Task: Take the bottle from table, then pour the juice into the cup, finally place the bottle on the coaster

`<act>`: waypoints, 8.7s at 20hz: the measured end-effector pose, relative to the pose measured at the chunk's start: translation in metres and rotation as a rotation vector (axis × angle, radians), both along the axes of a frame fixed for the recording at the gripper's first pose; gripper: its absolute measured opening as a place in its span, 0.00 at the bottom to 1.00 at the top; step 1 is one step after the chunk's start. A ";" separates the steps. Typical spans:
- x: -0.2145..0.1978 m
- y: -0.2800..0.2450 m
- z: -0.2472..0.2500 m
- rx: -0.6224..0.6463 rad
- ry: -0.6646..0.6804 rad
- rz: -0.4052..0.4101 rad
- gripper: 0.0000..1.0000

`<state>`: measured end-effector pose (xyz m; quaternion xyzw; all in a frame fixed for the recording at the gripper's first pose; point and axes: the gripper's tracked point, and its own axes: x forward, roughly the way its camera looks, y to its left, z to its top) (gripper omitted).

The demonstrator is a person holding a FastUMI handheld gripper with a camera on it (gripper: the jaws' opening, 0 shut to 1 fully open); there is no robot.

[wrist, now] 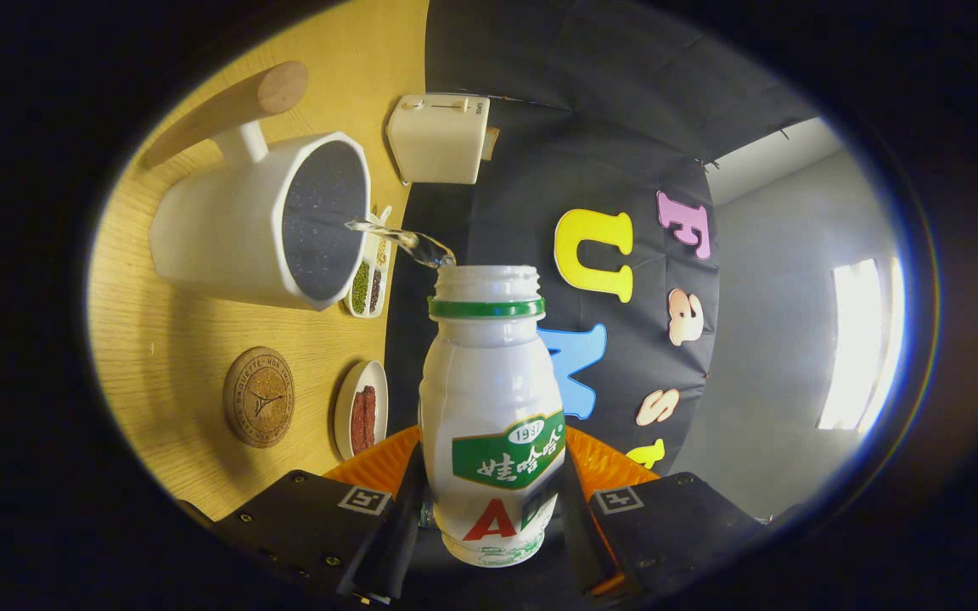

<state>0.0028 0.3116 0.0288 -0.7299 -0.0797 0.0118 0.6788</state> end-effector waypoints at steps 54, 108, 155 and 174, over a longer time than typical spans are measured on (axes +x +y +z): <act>-0.002 -0.006 0.010 -0.100 -0.015 -0.015 0.72; -0.001 0.031 0.021 -0.448 -0.140 0.079 0.72; -0.002 0.037 0.020 -0.274 -0.039 0.121 0.72; 0.006 0.012 0.010 0.772 0.343 0.110 0.72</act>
